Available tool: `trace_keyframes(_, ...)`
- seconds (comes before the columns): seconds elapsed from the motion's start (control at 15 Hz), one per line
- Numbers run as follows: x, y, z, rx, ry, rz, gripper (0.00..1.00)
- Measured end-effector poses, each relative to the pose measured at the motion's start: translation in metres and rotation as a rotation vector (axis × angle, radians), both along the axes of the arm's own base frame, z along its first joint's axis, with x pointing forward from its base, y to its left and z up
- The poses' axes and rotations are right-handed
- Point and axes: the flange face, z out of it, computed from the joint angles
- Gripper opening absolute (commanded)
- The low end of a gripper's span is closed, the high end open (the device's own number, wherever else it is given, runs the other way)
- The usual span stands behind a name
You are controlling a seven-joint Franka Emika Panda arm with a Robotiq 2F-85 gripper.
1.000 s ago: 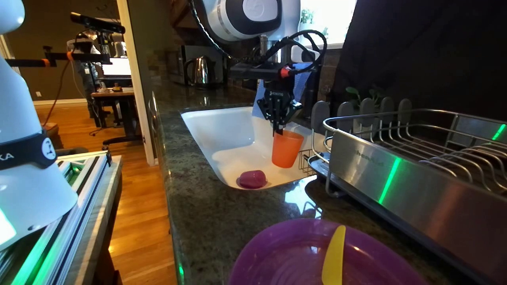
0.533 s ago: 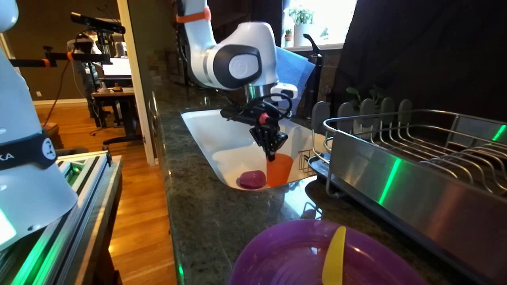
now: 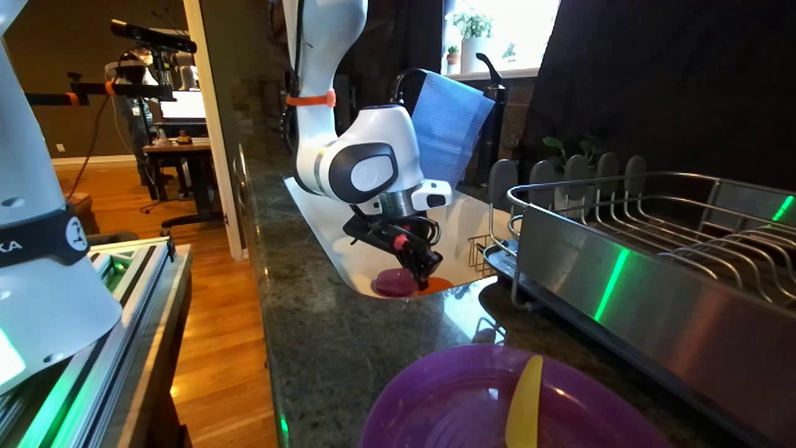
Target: Put the orange cup inside the sink
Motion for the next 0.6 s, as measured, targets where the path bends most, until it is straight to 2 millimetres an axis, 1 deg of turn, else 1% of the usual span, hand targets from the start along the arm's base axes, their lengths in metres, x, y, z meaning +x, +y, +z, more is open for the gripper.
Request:
trace_keyframes(0.07, 0.005, 0.005, 0.002, 0.012, -0.011, -0.009, 0.01)
trace_keyframes(0.13, 0.01, 0.009, 0.005, 0.022, -0.021, -0.015, 0.3)
trace_keyframes(0.2, 0.015, 0.013, 0.006, 0.028, -0.022, -0.021, 0.32)
trace_keyframes(0.27, 0.018, 0.015, 0.006, 0.028, -0.008, -0.031, 0.37)
trace_keyframes(0.33, 0.021, 0.015, 0.005, 0.025, 0.013, -0.042, 0.46)
trace_keyframes(0.6, 0.028, 0.014, -0.002, 0.01, 0.09, -0.087, 0.75)
